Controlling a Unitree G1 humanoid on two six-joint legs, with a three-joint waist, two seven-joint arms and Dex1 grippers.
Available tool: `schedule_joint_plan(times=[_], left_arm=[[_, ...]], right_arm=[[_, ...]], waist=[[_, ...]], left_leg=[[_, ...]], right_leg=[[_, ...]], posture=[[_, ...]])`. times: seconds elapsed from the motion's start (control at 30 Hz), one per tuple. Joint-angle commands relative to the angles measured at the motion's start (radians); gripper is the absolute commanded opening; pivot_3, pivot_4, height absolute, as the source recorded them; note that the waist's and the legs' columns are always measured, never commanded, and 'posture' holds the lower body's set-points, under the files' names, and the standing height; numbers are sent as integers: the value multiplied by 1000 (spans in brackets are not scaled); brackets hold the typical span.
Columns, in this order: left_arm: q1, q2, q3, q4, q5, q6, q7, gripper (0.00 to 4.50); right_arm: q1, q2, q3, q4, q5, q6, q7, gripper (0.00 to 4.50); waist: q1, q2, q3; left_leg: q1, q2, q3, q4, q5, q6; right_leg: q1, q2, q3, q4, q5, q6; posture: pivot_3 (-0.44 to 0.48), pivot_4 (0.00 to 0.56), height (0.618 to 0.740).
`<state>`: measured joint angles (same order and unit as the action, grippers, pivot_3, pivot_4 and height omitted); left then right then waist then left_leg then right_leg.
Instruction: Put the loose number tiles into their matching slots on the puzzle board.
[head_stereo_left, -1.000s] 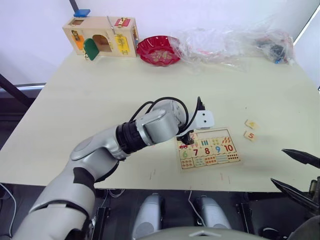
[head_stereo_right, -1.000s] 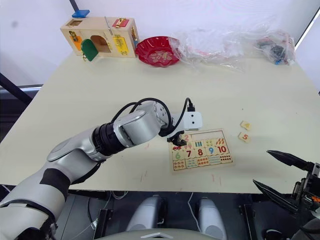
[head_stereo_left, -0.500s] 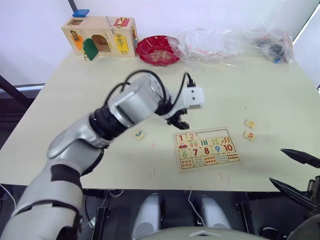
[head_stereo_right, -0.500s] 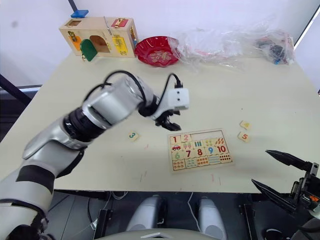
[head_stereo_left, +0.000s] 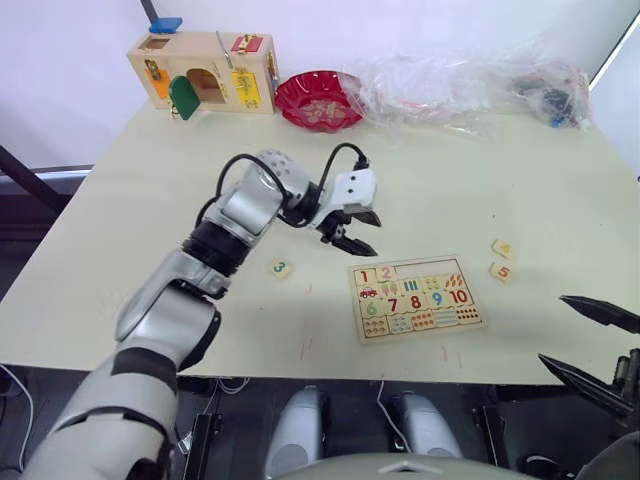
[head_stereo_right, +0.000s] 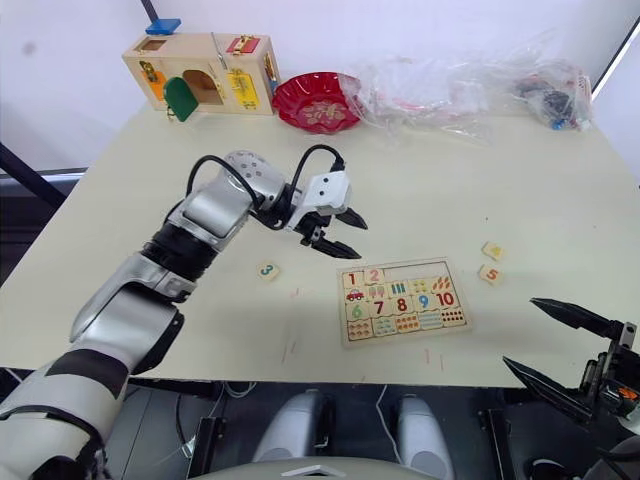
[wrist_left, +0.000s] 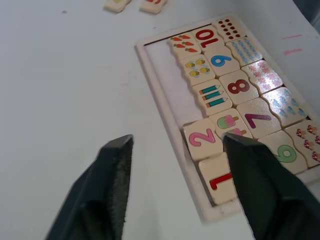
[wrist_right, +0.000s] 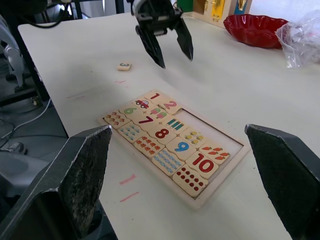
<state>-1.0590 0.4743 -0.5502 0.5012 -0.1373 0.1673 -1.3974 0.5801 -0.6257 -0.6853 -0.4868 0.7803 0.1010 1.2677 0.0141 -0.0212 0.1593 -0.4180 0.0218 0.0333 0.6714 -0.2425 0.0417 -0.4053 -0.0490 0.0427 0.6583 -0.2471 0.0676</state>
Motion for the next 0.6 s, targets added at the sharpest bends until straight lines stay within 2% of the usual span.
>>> schedule_joint_plan(times=[0.03,0.1,0.43,0.6], left_arm=[[-6,-25,28,85,44,-111,-29,1058],[-3,-41,26,121,72,-160,-32,53],[6,-131,43,206,165,-209,47,53],[21,-139,43,198,194,-217,51,53]], right_arm=[[-2,-12,-21,-2,18,-8,3,4500],[0,-12,-22,-2,19,-7,4,4500],[15,-7,-32,-12,26,-4,1,4500],[22,-4,-35,-17,28,-5,-2,4500]], waist=[[-2,0,0],[-3,0,0],[0,0,0],[-2,0,0]], left_leg=[[0,0,0,0,0,0],[0,0,0,0,0,0],[0,0,-1,0,0,0],[0,0,-1,0,0,0]], right_leg=[[0,0,0,0,0,0],[0,0,0,0,0,0],[0,0,0,0,0,1],[0,0,0,0,0,1]], posture=[[0,150,740],[0,150,740],[0,150,740],[0,150,740]])
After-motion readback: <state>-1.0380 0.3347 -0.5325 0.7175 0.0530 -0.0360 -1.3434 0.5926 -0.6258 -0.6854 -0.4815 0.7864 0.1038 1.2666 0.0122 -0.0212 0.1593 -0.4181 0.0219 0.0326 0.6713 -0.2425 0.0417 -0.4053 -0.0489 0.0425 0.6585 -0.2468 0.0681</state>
